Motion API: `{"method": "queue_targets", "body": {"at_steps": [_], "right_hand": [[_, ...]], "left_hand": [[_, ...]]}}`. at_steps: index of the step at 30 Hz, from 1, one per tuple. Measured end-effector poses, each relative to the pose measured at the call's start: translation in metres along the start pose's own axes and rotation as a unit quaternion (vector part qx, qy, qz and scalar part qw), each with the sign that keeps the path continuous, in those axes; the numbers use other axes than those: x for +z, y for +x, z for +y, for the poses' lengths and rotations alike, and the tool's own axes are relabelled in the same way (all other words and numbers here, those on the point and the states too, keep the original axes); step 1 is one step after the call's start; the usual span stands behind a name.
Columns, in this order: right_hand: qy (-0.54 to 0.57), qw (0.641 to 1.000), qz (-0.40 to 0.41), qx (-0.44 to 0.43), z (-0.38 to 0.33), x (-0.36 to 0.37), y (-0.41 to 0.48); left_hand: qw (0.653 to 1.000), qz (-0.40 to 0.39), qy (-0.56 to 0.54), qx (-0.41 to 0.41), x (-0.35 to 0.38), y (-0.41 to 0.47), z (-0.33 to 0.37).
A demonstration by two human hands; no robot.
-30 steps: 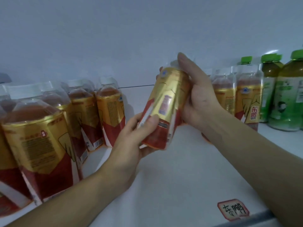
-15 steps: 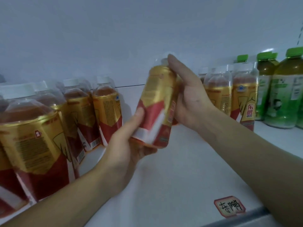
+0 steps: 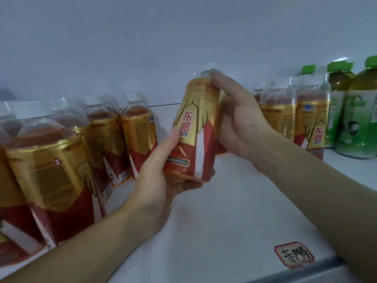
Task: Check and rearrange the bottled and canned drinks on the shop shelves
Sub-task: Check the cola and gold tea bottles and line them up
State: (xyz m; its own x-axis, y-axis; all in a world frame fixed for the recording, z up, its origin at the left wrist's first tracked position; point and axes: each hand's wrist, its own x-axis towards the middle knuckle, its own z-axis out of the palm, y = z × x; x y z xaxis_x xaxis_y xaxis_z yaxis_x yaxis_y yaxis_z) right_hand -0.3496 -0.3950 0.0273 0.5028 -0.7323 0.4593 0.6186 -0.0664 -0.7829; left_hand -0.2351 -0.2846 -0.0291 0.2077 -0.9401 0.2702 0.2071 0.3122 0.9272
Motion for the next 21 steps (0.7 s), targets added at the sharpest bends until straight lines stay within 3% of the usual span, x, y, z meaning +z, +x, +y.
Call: {"method": "queue_targets", "body": {"at_steps": [8,13,16,21], "right_hand": [[-0.056,0.995,0.053,-0.066,0.0037,0.0037,0.0024],[-0.048,0.999,0.001,0.008,0.0015,0.0013,-0.0017],[-0.060,0.998,0.029,-0.012,0.0001,0.0021,-0.0032],[-0.127,0.989,0.039,-0.057,0.0028,0.0025,0.0003]], "left_hand": [[0.998,0.038,0.035,0.031,0.0024,0.0032,0.0005],[0.999,0.013,-0.015,-0.025,0.0001,0.0009,0.0020],[0.999,-0.014,-0.010,-0.050,-0.0002,0.0015,0.0052],[0.999,-0.010,0.046,-0.006,0.0049,0.0029,0.0032]]}}
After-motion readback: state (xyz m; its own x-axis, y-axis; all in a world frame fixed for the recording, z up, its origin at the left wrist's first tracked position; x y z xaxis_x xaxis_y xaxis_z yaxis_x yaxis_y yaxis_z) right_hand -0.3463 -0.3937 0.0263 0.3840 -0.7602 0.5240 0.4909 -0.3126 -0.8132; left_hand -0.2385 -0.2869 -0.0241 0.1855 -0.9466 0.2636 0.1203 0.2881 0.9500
